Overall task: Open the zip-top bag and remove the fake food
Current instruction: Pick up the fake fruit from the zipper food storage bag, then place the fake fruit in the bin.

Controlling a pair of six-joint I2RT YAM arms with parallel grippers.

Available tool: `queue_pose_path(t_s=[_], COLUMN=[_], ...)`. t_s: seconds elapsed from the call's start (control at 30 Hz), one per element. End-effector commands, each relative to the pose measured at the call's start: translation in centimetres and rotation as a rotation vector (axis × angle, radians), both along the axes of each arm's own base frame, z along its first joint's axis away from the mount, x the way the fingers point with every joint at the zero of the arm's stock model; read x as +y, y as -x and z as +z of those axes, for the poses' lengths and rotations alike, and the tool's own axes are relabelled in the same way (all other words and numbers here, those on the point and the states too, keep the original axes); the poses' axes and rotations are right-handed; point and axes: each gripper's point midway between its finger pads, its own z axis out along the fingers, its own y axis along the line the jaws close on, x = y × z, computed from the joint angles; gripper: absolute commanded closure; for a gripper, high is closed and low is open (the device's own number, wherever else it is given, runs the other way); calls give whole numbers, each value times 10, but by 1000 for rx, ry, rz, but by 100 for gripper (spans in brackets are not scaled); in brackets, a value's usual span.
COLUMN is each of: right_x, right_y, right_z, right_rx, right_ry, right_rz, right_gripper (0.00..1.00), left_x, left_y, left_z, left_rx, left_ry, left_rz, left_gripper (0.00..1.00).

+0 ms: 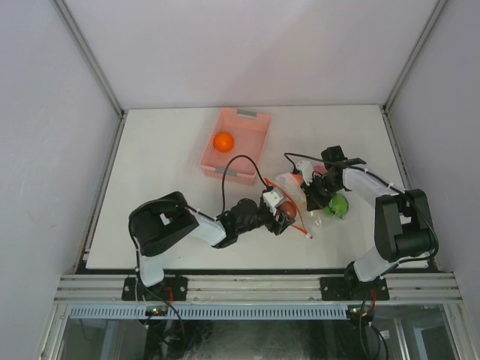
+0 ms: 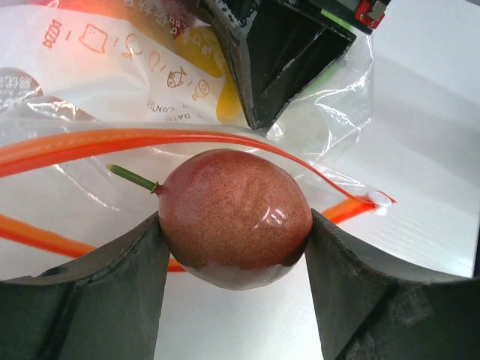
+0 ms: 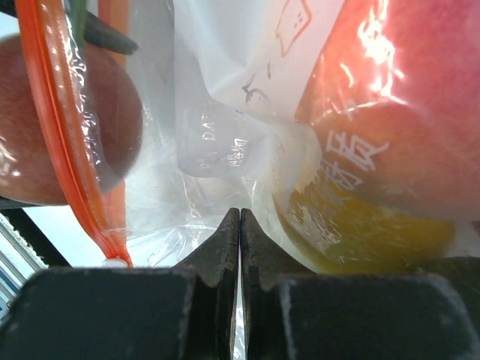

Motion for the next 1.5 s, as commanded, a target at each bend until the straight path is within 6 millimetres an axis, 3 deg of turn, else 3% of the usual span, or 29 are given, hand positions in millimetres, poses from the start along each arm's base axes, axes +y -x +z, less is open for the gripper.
queue_pose_path(t_s=[0.0, 0.37, 0.63, 0.97, 1.1, 1.27, 1.47], right_x=[4, 4, 7, 4, 4, 3, 3], right_y=[-16, -13, -6, -7, -6, -7, -8], right_z=[24, 36, 47, 48, 47, 46, 46], right_rx=[-76, -85, -100, -106, -105, -104, -107], right_ry=[-35, -51, -77, -75, -74, -68, -62], right_rz=[-6, 30, 84, 81, 84, 83, 82], right_gripper=[100, 99, 99, 98, 98, 98, 98], left_x=[11, 46, 65, 83, 95, 113, 132], left_y=[11, 31, 17, -2, -16, -48, -96], left_z=[18, 34, 64, 111, 128, 151, 155], left_rx=[114, 232, 346, 321, 325, 340, 369], left_ry=[49, -2, 30, 96, 125, 178, 179], left_rz=[-43, -89, -86, -73, -45, 53, 206], left_gripper=[70, 71, 71, 71, 71, 71, 71])
